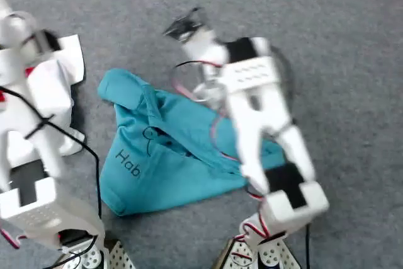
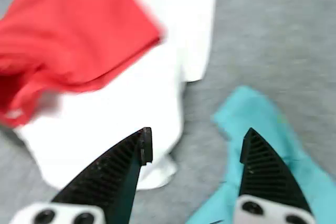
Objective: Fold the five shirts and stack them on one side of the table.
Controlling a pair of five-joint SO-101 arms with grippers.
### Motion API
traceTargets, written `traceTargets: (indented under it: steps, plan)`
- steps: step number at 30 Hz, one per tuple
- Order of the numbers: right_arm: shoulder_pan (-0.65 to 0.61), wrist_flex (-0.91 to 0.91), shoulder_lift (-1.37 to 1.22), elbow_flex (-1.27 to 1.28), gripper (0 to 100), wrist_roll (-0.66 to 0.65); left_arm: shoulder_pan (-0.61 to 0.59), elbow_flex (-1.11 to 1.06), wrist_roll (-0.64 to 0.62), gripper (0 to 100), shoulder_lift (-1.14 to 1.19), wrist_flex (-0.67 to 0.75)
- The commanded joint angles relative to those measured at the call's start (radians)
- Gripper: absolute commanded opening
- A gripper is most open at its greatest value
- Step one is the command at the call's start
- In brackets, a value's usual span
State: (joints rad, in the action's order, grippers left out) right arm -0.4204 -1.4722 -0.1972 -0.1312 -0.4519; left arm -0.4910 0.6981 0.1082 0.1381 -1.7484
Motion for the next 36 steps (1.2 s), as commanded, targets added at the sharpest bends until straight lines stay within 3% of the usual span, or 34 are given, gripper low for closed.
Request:
traceTargets:
  steps: [1,4,9,21,28,36]
  plan:
    - [-0.093,0.011,-0.139,-0.147,14.2,0.043,-0.086,-0.091,0.048,27,-0.008,-0.012]
    - [-0.147,-0.023,-0.262,-0.294,15.5,0.071,-0.127,-0.172,0.153,27,-0.021,-0.011]
    - [-0.232,-0.11,-0.443,-0.55,26.0,0.106,-0.176,-0.333,0.121,27,-0.143,0.02]
    - [-0.282,-0.31,-0.734,-0.992,26.3,0.157,-0.213,-1.106,0.123,27,-0.579,0.43]
    - [-0.277,-0.315,-0.605,-1.015,26.3,0.195,-0.212,-1.344,0.123,28,-0.719,0.505]
    - [-0.332,-0.31,-0.608,-0.932,26.3,0.245,-0.212,-1.452,0.12,27,-0.745,0.497]
